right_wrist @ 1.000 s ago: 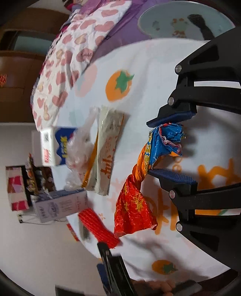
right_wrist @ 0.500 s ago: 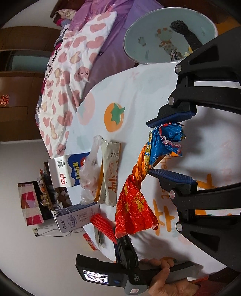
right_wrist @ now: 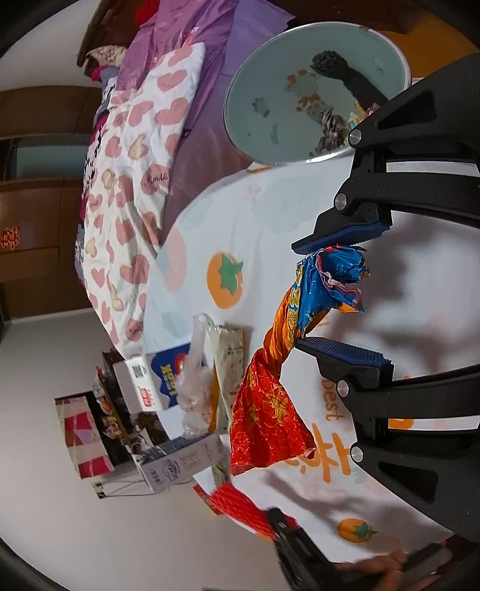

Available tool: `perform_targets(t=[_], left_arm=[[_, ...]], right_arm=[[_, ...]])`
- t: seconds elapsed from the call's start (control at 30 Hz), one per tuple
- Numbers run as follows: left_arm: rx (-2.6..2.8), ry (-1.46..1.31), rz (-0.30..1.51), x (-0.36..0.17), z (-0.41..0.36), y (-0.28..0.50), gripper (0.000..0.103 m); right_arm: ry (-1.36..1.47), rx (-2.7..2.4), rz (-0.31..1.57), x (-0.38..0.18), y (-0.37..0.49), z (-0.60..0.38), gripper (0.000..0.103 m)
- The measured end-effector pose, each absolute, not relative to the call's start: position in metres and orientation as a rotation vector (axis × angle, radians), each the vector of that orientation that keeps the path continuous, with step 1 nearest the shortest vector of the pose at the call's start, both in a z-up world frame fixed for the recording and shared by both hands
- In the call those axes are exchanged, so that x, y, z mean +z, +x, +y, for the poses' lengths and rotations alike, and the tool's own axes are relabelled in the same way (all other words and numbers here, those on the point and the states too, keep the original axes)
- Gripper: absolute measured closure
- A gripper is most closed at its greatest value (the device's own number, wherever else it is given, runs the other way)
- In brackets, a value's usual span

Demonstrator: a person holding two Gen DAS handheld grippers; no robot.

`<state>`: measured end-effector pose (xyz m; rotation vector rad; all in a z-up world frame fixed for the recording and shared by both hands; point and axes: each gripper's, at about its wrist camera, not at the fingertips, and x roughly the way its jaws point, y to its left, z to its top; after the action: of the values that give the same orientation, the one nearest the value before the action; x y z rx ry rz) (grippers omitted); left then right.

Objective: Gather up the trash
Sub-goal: 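Carry candy wrapper and red mesh sleeve over the wastebasket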

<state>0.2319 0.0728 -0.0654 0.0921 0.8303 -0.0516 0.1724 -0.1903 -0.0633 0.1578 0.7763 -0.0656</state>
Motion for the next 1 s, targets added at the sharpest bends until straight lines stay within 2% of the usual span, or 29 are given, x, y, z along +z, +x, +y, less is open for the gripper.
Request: perform_targets(t=[0.4,1.0], left_arm=[[-0.130,0.108,0.820,-0.055,0.035,0.175,0.080],[-0.251,0.195,0.794,-0.045,-0.039,0.150,0.080]], right_arm=[[0.166,-0.137,0.726,-0.053,0.145,-0.210,0.056],[0.219,-0.238,0.691,-0.046,0.109,-0.264,0.056]])
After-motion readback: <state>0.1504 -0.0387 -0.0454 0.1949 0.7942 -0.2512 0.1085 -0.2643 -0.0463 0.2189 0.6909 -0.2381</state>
